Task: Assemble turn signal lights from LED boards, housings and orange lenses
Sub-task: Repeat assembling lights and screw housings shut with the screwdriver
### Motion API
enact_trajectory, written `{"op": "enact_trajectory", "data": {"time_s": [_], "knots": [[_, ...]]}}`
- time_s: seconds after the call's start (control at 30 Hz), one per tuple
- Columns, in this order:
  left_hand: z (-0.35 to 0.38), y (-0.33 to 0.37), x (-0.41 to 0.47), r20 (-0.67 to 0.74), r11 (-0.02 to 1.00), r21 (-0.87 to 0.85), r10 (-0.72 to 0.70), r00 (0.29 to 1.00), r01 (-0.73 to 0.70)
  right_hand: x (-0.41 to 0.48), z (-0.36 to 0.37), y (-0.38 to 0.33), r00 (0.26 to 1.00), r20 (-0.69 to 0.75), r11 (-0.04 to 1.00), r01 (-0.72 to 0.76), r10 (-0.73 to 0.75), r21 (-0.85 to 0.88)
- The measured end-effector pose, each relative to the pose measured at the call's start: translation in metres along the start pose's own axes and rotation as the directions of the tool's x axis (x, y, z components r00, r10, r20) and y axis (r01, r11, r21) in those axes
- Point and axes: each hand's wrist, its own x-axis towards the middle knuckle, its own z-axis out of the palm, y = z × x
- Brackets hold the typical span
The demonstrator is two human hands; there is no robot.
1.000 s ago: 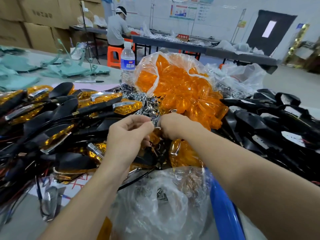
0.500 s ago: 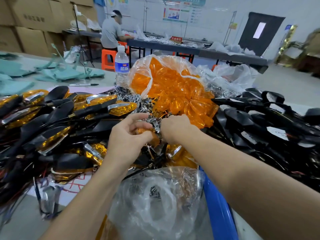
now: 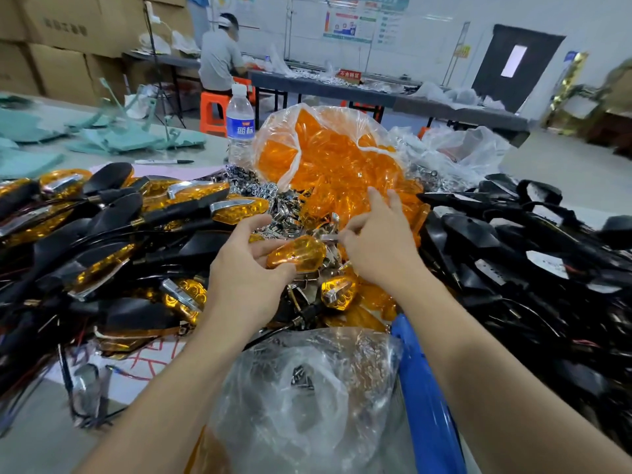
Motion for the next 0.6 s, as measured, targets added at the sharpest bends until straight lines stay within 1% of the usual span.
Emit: {"op": "enact_trajectory", "data": {"time_s": [0.03,0.07,0.1,0.13,0.17,0.23,0.33,0.37,0.43,0.57,0.6], "knots": [[0.001,0.001,-0.001,0.007,1.000,-0.009,-0.020,1.000,0.020,-0.008,-0.010,0.002,1.000,-0.011,0.991,-0.015,0.017,0.129],[0.001,0.001,-0.001,0.016,0.999,-0.021,-0.040,0.999,0.041,-0.018,-0.017,0.004,0.999,-0.021,0.954,-0.023,0.031,0.300],[0.001,0.002,-0.002,0.025,0.998,-0.033,-0.057,0.998,0.058,-0.030,-0.023,0.007,0.999,-0.028,0.881,-0.023,0.041,0.473],[0.002,0.002,-0.003,0.032,0.997,-0.042,-0.069,0.997,0.070,-0.043,-0.028,0.011,0.999,-0.031,0.809,-0.016,0.042,0.588],[0.002,0.002,-0.004,0.045,0.995,-0.056,-0.074,0.996,0.076,-0.056,-0.029,0.013,0.999,-0.025,0.759,-0.007,0.031,0.651],[0.005,0.004,-0.008,0.106,0.990,-0.116,-0.072,0.992,0.084,-0.075,-0.026,0.019,1.000,0.027,0.669,-0.010,-0.015,0.744],[0.012,0.005,-0.013,0.212,0.973,-0.214,-0.039,0.977,0.085,-0.090,-0.016,0.025,0.988,0.141,0.519,-0.089,-0.061,0.850],[0.014,0.005,-0.013,0.230,0.965,-0.245,-0.036,0.973,0.094,-0.091,-0.014,0.028,0.987,0.153,0.491,-0.108,-0.052,0.865],[0.019,0.005,-0.014,0.262,0.951,-0.284,-0.049,0.964,0.125,-0.095,-0.010,0.032,0.990,0.137,0.467,-0.115,-0.014,0.877],[0.022,0.000,-0.014,0.292,0.943,-0.296,-0.059,0.955,0.149,-0.100,-0.007,0.040,0.989,0.136,0.370,-0.145,0.052,0.918],[0.022,-0.001,-0.014,0.296,0.943,-0.296,-0.059,0.953,0.150,-0.101,-0.006,0.042,0.989,0.139,0.362,-0.148,0.051,0.920]]}}
